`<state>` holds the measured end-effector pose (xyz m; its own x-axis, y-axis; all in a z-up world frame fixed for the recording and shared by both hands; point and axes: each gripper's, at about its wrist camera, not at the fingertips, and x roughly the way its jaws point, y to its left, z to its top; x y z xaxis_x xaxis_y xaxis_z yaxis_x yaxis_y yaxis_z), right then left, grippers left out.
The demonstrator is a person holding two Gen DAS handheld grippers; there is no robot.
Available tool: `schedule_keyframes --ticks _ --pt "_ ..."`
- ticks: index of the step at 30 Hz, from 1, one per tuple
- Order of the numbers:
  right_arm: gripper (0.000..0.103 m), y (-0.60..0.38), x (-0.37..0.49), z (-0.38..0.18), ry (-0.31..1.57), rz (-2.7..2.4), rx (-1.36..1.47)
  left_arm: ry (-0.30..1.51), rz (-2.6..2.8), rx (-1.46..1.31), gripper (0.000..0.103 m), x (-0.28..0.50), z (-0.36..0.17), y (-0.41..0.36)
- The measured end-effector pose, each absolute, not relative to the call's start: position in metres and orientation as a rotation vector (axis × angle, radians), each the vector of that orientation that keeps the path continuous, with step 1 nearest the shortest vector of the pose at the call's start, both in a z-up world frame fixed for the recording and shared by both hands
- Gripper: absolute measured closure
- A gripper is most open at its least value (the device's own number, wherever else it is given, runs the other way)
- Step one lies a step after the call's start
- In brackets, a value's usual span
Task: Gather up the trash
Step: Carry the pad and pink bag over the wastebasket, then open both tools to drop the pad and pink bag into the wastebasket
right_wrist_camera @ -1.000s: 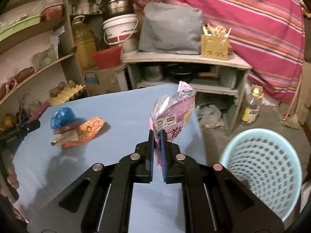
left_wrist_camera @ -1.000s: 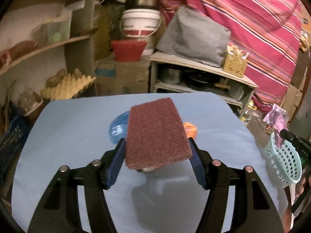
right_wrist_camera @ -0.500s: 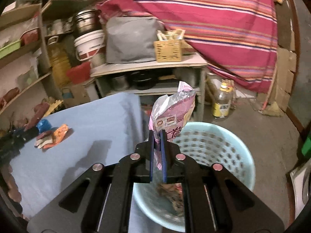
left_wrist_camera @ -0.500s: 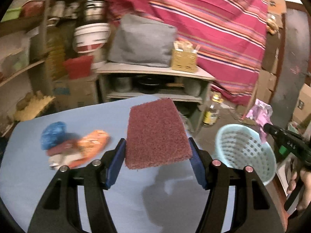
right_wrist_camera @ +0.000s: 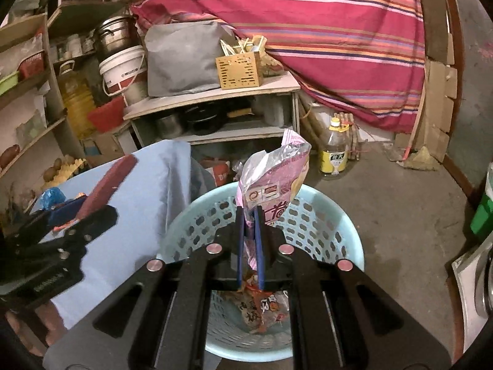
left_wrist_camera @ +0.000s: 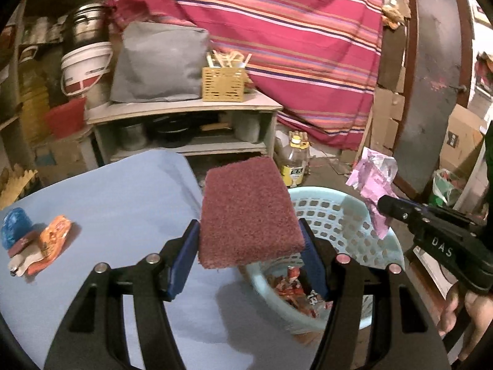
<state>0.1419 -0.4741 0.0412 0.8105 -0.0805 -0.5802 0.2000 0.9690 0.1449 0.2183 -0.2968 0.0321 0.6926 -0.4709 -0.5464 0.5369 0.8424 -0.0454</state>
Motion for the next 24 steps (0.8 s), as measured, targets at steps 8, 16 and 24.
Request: schedule_keyframes --ticks 8,16,24 --pt "0.096 -0.498 0.133 0.034 0.615 -0.177 0.252 0.583 -0.595 0.158 0.04 0.226 0.027 -0.333" --pt "0.095 -0.506 0.141 0.028 0.634 -0.177 0.285 0.637 -0.654 0.149 0.036 0.239 0.02 -0.357" --pt "0.095 -0.504 0.148 0.023 0.647 -0.159 0.291 0.622 -0.583 0.136 0.018 0.239 0.023 -0.332"
